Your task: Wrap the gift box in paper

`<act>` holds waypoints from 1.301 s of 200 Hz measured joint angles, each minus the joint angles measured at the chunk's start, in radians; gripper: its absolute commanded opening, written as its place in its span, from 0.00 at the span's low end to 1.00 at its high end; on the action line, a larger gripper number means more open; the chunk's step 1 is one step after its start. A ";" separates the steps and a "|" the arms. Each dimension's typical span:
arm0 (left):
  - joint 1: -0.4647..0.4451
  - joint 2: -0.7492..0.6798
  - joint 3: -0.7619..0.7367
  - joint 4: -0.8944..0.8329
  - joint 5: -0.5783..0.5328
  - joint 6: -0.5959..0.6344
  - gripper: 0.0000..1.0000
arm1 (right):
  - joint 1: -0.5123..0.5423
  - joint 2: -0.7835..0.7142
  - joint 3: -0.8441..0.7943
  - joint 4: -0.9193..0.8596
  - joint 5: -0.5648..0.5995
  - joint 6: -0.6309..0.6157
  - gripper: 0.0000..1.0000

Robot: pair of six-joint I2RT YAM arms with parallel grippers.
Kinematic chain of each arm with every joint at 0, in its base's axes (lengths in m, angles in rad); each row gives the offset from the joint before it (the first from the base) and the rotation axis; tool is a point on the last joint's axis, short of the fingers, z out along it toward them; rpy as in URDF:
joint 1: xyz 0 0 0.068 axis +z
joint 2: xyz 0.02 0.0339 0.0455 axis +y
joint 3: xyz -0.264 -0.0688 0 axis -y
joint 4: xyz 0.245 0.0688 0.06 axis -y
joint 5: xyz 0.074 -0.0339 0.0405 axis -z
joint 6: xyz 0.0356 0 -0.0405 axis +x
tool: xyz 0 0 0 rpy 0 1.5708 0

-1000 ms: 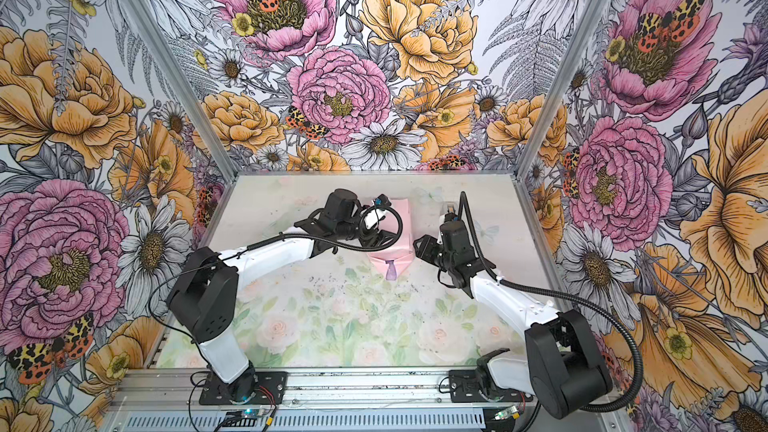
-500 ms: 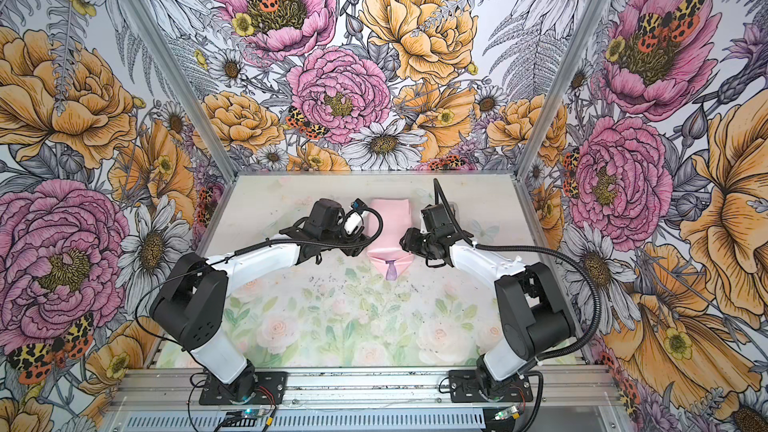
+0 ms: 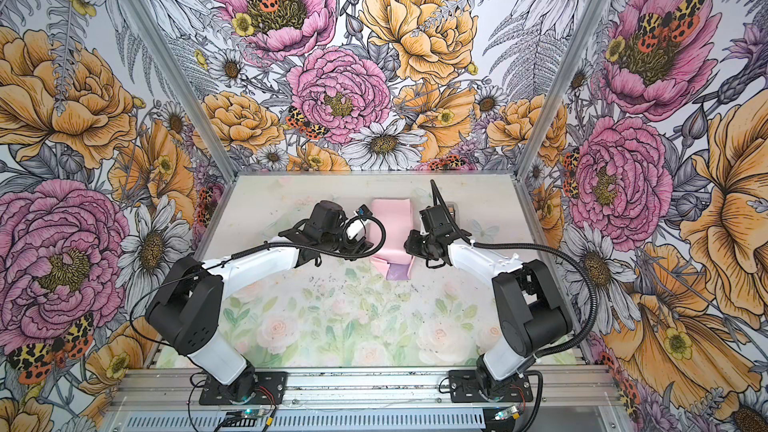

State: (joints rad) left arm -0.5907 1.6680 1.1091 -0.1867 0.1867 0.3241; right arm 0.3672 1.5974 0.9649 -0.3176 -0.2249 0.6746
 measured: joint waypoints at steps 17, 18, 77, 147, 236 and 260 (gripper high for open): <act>0.011 0.025 0.046 -0.001 -0.002 -0.039 0.71 | -0.004 -0.011 0.000 -0.019 -0.005 -0.009 0.54; 0.012 0.026 0.048 -0.001 -0.002 -0.041 0.71 | -0.005 -0.012 0.000 -0.020 -0.005 -0.009 0.55; 0.045 0.087 0.141 -0.023 0.006 -0.253 0.71 | -0.033 -0.038 0.044 -0.074 -0.035 -0.038 0.56; 0.038 0.137 0.058 0.070 0.050 -0.506 0.67 | -0.033 0.073 0.099 -0.090 -0.088 -0.091 0.35; -0.023 0.182 -0.047 0.246 0.064 -0.679 0.52 | -0.031 0.071 0.091 -0.076 -0.110 -0.145 0.27; -0.048 0.124 -0.116 0.261 0.023 -0.710 0.52 | -0.020 0.060 0.078 -0.070 -0.114 -0.158 0.27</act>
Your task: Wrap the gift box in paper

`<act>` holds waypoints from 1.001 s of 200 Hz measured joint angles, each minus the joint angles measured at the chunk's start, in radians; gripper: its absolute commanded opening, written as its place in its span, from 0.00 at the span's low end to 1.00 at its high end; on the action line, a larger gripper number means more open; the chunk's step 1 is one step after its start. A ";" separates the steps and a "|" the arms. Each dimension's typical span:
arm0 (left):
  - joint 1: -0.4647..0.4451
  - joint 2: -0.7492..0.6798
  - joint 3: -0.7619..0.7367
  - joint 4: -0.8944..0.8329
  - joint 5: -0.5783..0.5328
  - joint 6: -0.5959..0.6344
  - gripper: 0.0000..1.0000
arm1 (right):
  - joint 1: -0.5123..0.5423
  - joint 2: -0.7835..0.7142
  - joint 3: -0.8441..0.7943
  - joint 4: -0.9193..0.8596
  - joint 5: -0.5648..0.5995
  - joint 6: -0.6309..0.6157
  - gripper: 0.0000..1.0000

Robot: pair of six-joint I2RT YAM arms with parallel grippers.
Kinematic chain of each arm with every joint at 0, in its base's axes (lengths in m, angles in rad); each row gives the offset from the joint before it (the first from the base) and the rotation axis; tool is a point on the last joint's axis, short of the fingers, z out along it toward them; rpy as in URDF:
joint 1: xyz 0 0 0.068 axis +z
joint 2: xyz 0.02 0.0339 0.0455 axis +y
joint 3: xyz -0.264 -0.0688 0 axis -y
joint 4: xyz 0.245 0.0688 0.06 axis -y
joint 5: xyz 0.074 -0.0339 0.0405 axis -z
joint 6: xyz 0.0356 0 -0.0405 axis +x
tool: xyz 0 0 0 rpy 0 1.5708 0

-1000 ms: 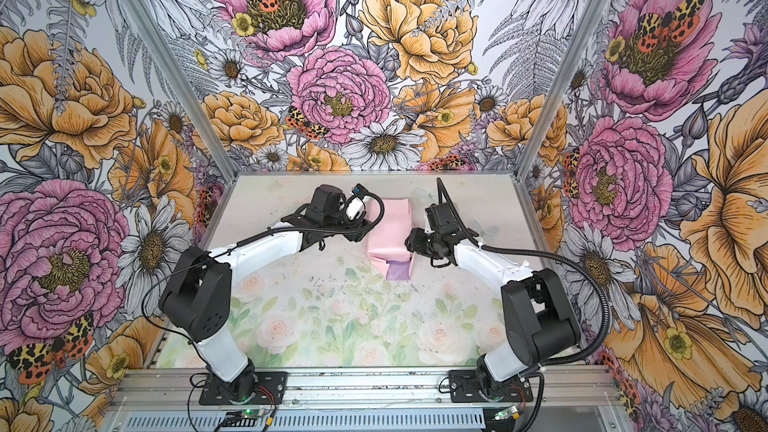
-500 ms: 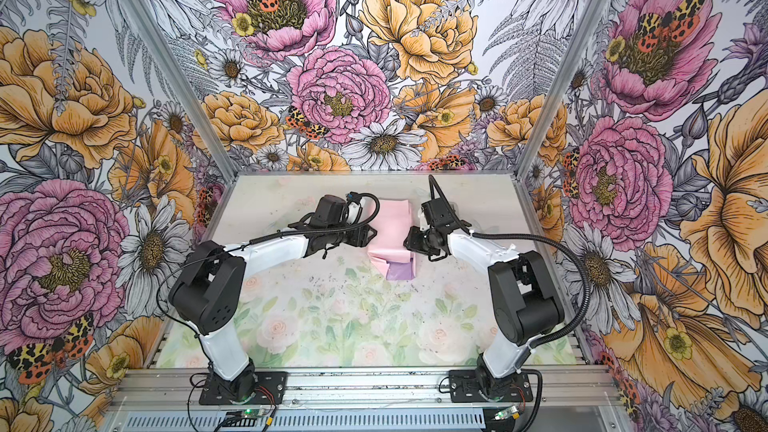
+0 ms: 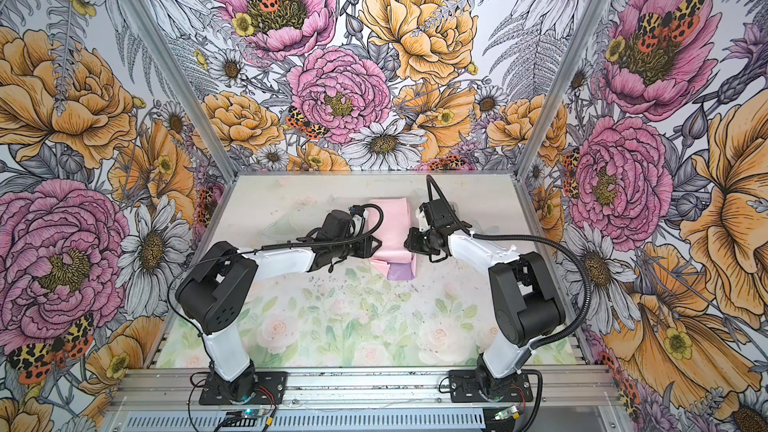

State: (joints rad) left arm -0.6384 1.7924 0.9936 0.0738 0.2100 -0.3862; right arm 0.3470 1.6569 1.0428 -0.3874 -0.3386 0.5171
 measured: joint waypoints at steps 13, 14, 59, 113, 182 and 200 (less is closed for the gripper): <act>-0.018 -0.036 -0.037 -0.001 -0.030 -0.012 0.52 | 0.007 -0.010 -0.011 0.003 -0.003 -0.007 0.27; -0.019 -0.038 -0.039 -0.001 -0.032 -0.013 0.52 | 0.008 -0.011 -0.012 0.003 -0.003 -0.008 0.27; -0.079 -0.168 -0.098 -0.085 -0.116 0.001 0.64 | 0.012 -0.023 -0.024 -0.009 -0.032 -0.020 0.41; -0.097 -0.264 0.063 -0.292 -0.225 0.325 0.72 | -0.023 -0.134 -0.039 -0.049 -0.063 -0.010 0.48; -0.113 -0.061 0.287 -0.443 -0.111 0.645 0.69 | -0.135 -0.286 -0.253 -0.043 -0.064 0.077 0.39; -0.114 -0.005 0.305 -0.462 -0.084 0.671 0.68 | -0.135 -0.266 -0.297 -0.041 -0.055 0.097 0.38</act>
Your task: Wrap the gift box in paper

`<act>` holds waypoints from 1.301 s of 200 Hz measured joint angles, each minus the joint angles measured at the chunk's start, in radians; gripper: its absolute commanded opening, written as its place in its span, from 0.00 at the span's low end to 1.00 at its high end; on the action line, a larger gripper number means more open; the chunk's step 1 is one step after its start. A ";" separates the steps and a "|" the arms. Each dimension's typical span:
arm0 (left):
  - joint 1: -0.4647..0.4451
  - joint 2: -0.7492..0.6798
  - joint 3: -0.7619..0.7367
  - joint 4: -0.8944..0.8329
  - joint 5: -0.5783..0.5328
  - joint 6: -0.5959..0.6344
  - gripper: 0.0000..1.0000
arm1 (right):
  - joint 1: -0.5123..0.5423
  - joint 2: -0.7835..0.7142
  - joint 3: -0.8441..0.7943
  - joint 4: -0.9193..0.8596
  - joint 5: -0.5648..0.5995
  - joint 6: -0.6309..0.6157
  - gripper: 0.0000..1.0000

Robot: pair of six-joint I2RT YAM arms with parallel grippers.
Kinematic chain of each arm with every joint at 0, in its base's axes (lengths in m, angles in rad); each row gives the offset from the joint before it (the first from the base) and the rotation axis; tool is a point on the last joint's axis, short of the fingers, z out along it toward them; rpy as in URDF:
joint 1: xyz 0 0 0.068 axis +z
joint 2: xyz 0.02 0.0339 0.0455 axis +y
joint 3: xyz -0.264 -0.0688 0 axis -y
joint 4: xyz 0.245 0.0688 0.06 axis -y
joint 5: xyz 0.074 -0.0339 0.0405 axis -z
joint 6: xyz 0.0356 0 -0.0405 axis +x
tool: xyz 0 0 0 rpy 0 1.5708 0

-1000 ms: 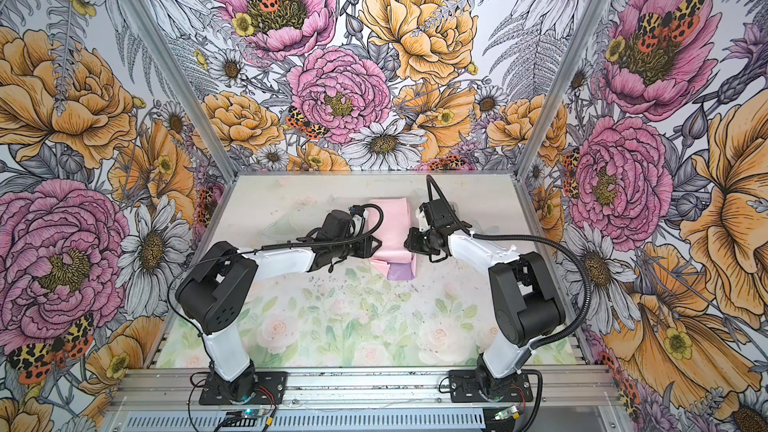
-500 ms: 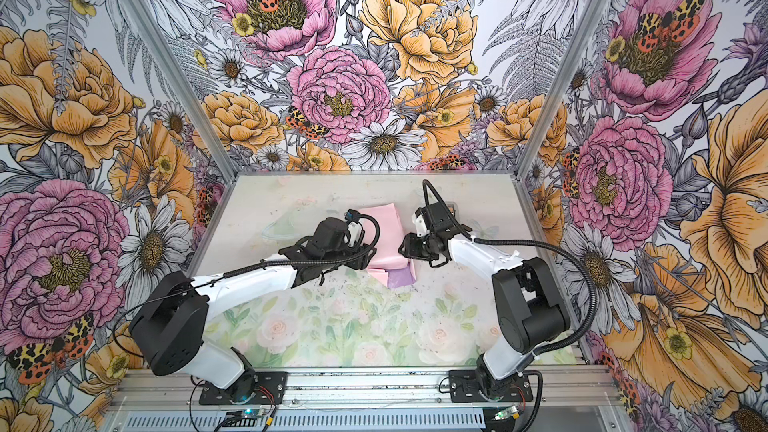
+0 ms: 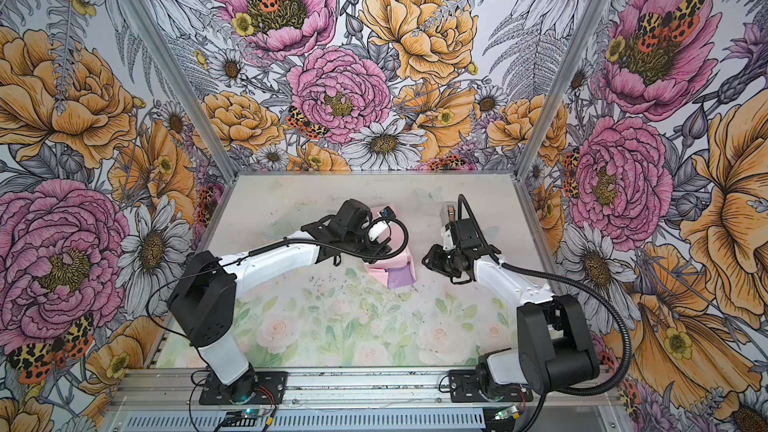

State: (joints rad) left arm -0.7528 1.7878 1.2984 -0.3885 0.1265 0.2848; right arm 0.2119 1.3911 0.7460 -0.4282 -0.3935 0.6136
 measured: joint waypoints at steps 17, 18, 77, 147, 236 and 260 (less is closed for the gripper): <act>-0.003 0.037 0.006 -0.016 0.014 0.016 0.66 | 0.000 0.021 -0.024 0.014 0.005 0.016 0.37; -0.003 0.040 0.008 -0.016 0.014 0.017 0.66 | 0.000 0.022 -0.024 0.014 0.005 0.016 0.37; -0.005 0.105 0.047 -0.018 0.021 0.048 0.57 | 0.003 0.076 -0.046 0.122 0.016 0.042 0.33; -0.013 0.106 0.046 -0.012 -0.011 0.077 0.53 | 0.076 0.186 -0.025 0.227 0.026 0.055 0.28; -0.016 0.106 0.031 0.026 -0.030 0.083 0.53 | 0.162 0.206 -0.066 0.430 0.035 0.150 0.19; -0.016 0.106 0.025 0.039 -0.029 0.082 0.52 | 0.182 0.206 -0.075 0.478 0.054 0.166 0.17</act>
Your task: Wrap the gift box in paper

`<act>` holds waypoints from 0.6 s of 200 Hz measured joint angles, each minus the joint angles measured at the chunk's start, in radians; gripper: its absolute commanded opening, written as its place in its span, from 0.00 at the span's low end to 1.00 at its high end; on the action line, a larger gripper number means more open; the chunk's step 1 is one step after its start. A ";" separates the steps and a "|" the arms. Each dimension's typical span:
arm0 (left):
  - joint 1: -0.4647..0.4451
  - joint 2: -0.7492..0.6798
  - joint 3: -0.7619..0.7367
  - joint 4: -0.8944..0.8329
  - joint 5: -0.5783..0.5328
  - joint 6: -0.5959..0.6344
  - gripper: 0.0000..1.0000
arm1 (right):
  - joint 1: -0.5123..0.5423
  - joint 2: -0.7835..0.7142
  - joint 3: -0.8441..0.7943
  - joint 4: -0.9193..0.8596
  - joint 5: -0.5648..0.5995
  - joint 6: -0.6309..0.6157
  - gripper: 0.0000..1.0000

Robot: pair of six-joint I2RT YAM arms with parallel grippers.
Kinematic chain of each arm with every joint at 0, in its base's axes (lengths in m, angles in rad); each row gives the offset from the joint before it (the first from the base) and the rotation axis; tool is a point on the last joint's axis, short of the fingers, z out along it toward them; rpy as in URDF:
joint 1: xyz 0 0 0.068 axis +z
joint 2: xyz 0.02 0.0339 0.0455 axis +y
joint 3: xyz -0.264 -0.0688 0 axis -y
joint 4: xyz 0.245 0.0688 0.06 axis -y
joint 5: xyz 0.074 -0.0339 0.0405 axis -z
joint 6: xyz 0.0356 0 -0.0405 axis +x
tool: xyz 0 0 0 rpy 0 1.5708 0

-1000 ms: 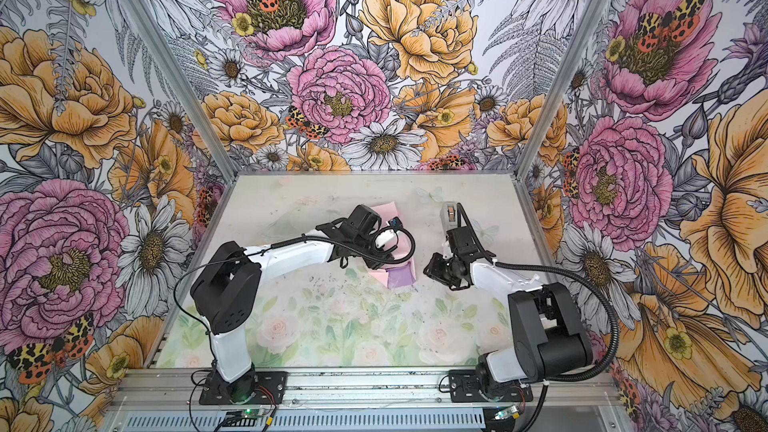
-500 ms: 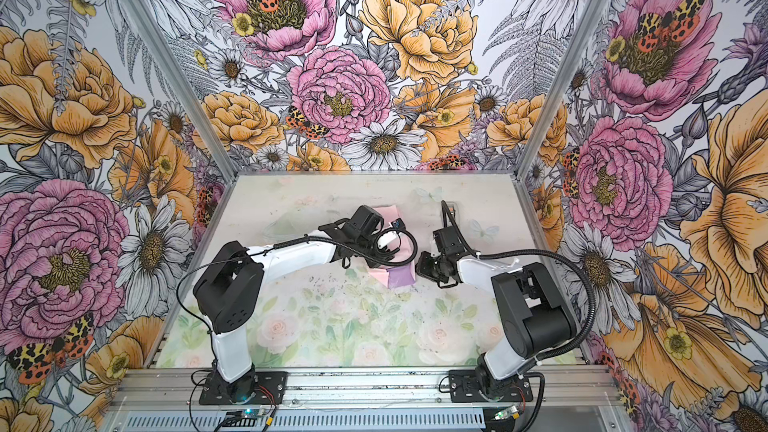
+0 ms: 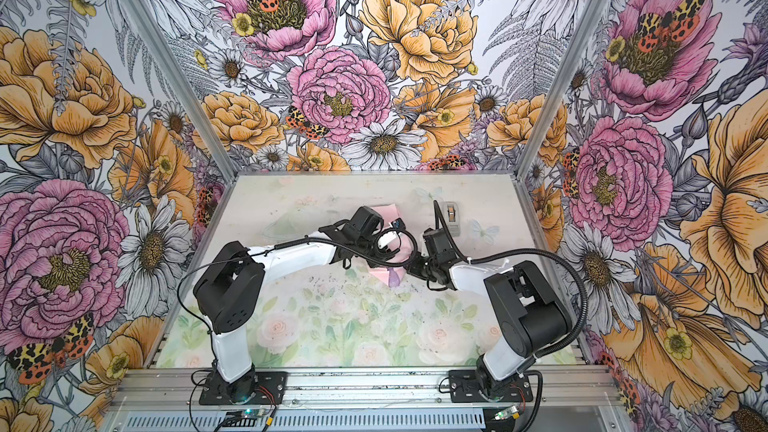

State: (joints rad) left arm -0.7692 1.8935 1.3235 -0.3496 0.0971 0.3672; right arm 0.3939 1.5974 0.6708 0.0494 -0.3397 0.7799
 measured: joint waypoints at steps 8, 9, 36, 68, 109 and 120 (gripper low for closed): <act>0.000 0.000 -0.003 0.007 0.000 0.000 0.52 | 0.007 0.000 -0.003 0.015 0.007 0.006 0.17; 0.000 0.000 -0.004 0.009 0.000 0.000 0.52 | 0.008 0.000 -0.004 0.017 0.008 0.006 0.17; 0.000 0.000 -0.013 0.033 0.001 -0.001 0.50 | 0.024 0.001 -0.018 0.066 0.034 0.023 0.15; 0.000 0.000 -0.026 0.064 0.005 -0.005 0.48 | 0.040 0.002 -0.030 0.114 0.058 0.037 0.14; 0.001 0.000 -0.044 0.104 0.011 -0.020 0.46 | 0.064 0.020 -0.047 0.181 0.082 0.048 0.12; 0.002 0.000 -0.049 0.114 0.013 -0.021 0.46 | 0.065 0.037 -0.050 0.200 0.086 0.054 0.11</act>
State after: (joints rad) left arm -0.7673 1.8935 1.2747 -0.2359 0.1104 0.3458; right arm 0.4591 1.6341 0.6212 0.2489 -0.2539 0.8341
